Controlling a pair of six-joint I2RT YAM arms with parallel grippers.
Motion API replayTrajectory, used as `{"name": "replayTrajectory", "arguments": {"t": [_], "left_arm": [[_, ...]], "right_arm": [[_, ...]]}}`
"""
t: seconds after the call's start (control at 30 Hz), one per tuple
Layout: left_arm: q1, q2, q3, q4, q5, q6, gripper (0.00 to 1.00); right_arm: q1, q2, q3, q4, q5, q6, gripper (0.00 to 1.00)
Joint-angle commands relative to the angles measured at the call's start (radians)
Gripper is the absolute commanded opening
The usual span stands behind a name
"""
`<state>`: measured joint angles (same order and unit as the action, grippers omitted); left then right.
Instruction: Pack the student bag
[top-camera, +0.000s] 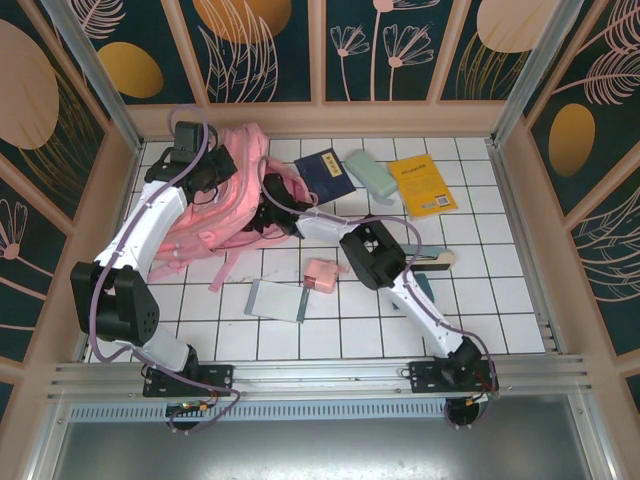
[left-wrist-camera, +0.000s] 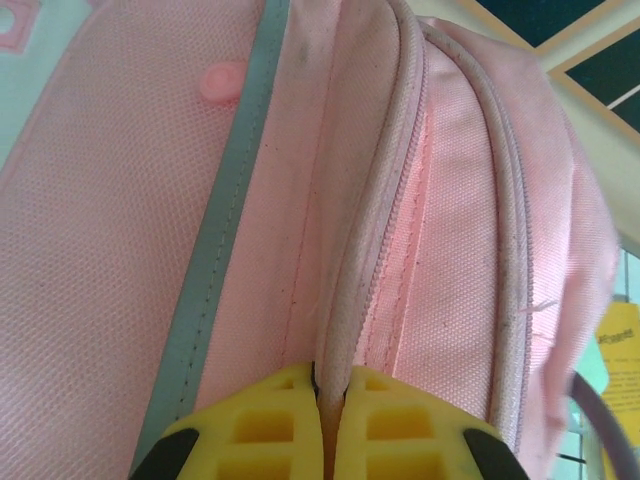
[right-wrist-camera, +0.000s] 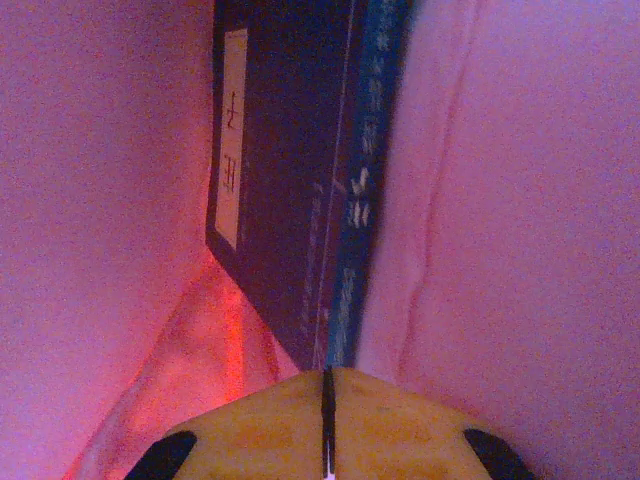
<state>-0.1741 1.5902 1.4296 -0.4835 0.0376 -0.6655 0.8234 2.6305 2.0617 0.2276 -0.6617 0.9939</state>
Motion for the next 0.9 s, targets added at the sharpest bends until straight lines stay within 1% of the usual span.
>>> {"name": "replayTrajectory", "arguments": {"t": [0.0, 0.13, 0.3, 0.37, 0.47, 0.57, 0.63, 0.67, 0.7, 0.77, 0.87], "left_arm": [[0.004, -0.035, -0.007, -0.007, -0.139, 0.049, 0.00], [0.005, -0.037, -0.050, -0.014, -0.221, 0.080, 0.00], [0.012, -0.026, -0.096, 0.001, -0.272, 0.101, 0.00], [0.015, -0.019, -0.108, 0.011, -0.259, 0.102, 0.00], [0.017, -0.009, -0.129, 0.040, -0.203, 0.101, 0.00], [0.015, 0.001, -0.148, 0.065, -0.145, 0.095, 0.00], [0.016, 0.010, -0.150, 0.066, -0.112, 0.093, 0.00], [0.016, 0.013, -0.151, 0.065, -0.094, 0.095, 0.04], [0.016, 0.011, -0.152, 0.065, -0.079, 0.095, 0.12], [0.017, 0.004, -0.155, 0.066, -0.053, 0.094, 0.23], [0.016, -0.017, -0.159, 0.067, -0.023, 0.093, 0.36]], "right_arm": [[-0.033, -0.175, -0.104, -0.051, 0.063, -0.111, 0.12], [-0.068, -0.320, -0.270, -0.074, 0.109, -0.165, 0.12], [-0.120, -0.471, -0.445, -0.139, 0.159, -0.257, 0.12], [-0.144, -0.529, -0.502, -0.163, 0.189, -0.302, 0.12], [-0.190, -0.585, -0.551, -0.197, 0.240, -0.355, 0.12], [-0.245, -0.579, -0.553, -0.213, 0.247, -0.376, 0.12], [-0.269, -0.560, -0.536, -0.234, 0.277, -0.399, 0.12], [-0.270, -0.543, -0.515, -0.251, 0.300, -0.417, 0.12], [-0.293, -0.523, -0.491, -0.271, 0.322, -0.429, 0.12], [-0.326, -0.477, -0.437, -0.301, 0.340, -0.440, 0.12], [-0.364, -0.394, -0.331, -0.351, 0.365, -0.451, 0.12]]}}
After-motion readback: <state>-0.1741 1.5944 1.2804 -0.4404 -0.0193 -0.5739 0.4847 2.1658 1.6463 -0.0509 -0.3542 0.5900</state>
